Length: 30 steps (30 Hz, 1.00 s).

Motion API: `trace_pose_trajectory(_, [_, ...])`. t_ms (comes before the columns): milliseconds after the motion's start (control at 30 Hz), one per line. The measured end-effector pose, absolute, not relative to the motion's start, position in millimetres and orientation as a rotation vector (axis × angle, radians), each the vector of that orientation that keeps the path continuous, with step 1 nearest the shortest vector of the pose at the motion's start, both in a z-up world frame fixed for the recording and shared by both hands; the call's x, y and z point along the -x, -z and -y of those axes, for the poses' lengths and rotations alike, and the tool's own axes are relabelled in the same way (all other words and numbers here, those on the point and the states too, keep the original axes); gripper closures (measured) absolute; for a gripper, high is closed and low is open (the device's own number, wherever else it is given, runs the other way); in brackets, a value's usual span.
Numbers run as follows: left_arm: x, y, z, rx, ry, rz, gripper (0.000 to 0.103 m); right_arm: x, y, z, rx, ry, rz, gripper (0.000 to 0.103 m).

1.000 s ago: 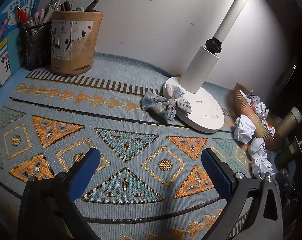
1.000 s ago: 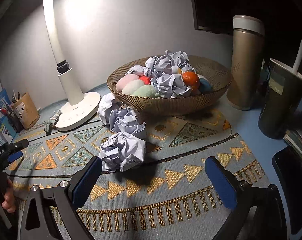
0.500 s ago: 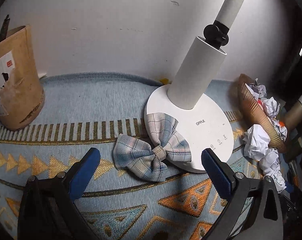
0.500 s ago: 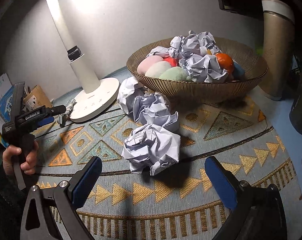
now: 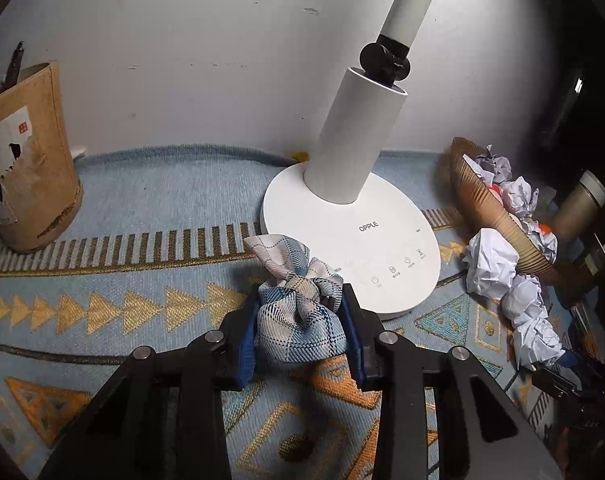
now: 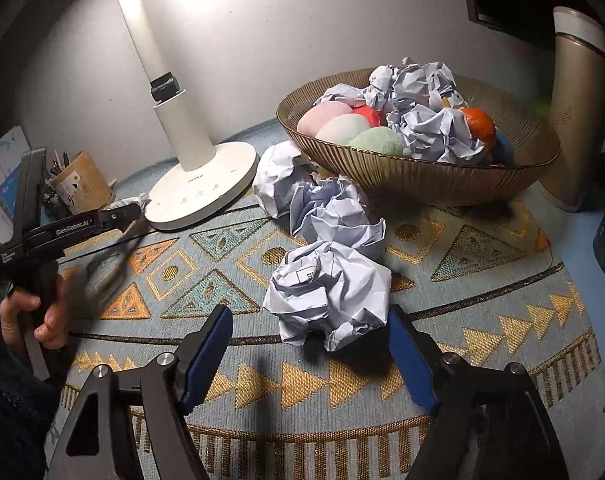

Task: Organize objects
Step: 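Grasp the plaid bow with the left tool while the right grasps a paper ball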

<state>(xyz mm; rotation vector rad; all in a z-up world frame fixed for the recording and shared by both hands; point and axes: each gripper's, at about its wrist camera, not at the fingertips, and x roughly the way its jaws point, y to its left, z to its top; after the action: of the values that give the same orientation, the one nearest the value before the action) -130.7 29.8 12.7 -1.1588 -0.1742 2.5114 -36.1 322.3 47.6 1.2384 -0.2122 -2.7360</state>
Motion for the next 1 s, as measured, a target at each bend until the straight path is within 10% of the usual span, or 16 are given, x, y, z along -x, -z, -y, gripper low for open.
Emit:
trace_pose_trajectory(333, [59.9, -29.7, -71.3, 1.089, -2.365, 0.223, 0.070, 25.6, -49.7, -334.2, -1.174, 2.602, 0.363, 0.084])
trace_pose_trajectory(467, [48.6, -22.1, -85.7, 1.059, -2.368, 0.215, 0.070, 7.3, -52.0, -321.3, -1.184, 2.590, 0.245, 0.083])
trace_pose_trajectory(600, [49.6, -6.8, -84.4, 1.095, -2.346, 0.230, 0.070, 0.7, -45.9, -322.9, -1.287, 2.649, 0.210, 0.044])
trace_pose_trajectory(800, [40.6, -10.2, -91.0, 1.036, -2.350, 0.167, 0.070, 4.7, -65.6, -335.4, -1.201, 2.717, 0.296, 0.023])
trace_pose_trajectory(933, [37.9, -10.2, -93.9, 1.026, -2.352, 0.136, 0.070, 30.2, -59.9, -325.7, -1.232, 2.729, 0.234, 0.024])
trace_pose_trajectory(1000, [39.1, -9.6, -91.8, 1.028, -2.348, 0.154, 0.070, 40.9, -51.6, -323.1, -1.262, 2.694, 0.262, 0.040])
